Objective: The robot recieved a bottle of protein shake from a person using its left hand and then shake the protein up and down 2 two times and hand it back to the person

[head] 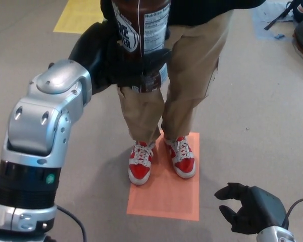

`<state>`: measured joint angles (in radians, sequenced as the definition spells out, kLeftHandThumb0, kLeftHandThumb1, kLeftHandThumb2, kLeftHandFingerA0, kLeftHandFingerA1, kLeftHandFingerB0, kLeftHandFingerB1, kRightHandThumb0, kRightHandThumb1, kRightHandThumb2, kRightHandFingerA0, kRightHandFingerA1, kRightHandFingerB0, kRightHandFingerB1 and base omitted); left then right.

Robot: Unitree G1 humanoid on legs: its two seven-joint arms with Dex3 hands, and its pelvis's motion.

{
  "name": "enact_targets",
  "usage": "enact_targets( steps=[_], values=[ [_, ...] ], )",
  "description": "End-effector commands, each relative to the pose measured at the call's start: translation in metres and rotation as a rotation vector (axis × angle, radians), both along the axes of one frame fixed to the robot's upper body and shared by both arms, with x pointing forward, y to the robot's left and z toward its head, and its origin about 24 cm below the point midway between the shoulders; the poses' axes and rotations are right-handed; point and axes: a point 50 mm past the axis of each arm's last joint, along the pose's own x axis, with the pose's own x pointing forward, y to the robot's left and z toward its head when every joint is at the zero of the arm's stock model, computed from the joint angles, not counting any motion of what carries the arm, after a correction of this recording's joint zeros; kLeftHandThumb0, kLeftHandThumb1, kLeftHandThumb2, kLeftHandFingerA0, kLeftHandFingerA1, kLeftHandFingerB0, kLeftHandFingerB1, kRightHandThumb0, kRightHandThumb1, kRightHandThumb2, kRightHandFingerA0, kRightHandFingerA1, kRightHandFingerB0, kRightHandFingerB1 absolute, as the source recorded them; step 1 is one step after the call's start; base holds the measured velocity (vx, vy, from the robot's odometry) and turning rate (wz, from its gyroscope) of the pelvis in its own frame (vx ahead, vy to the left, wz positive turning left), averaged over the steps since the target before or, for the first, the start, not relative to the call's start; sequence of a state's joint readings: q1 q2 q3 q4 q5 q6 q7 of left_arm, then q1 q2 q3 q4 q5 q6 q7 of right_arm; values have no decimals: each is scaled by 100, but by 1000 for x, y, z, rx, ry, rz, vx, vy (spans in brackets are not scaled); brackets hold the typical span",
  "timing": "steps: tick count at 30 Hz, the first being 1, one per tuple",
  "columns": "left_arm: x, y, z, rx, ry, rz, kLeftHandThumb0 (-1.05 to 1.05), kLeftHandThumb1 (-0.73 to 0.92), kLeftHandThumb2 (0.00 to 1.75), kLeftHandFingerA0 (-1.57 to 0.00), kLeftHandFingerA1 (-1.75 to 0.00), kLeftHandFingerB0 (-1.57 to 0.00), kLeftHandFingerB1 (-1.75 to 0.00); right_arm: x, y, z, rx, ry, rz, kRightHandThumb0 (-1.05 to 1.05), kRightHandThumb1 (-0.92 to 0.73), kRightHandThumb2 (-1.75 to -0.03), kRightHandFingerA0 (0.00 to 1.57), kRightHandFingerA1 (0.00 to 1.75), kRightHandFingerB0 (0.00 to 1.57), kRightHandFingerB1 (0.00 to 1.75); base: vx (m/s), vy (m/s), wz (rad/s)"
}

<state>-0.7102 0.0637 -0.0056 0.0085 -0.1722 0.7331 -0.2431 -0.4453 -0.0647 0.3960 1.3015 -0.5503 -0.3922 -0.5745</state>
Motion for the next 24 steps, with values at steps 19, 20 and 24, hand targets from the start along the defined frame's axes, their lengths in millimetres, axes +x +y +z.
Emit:
enact_targets(
  steps=[19,20,24],
  values=[
    [-15,-2,-18,-2,51,0,-17,90,64,-70,-167,-60,-130,-25,-6,-17,-7,49,-12,-45,-71,-70,95,74,79,46,0,0,0],
    [-15,-2,-18,-2,51,0,-17,90,64,-70,-167,-60,-130,-25,-6,-17,-12,54,-11,-45,-71,-70,95,74,79,46,0,0,0],
    [-12,-1,-13,5,34,3,-17,89,65,-70,-166,-63,-126,-21,-5,-15,3,52,-22,-45,-71,-70,96,72,79,46,0,0,0]
  ],
)
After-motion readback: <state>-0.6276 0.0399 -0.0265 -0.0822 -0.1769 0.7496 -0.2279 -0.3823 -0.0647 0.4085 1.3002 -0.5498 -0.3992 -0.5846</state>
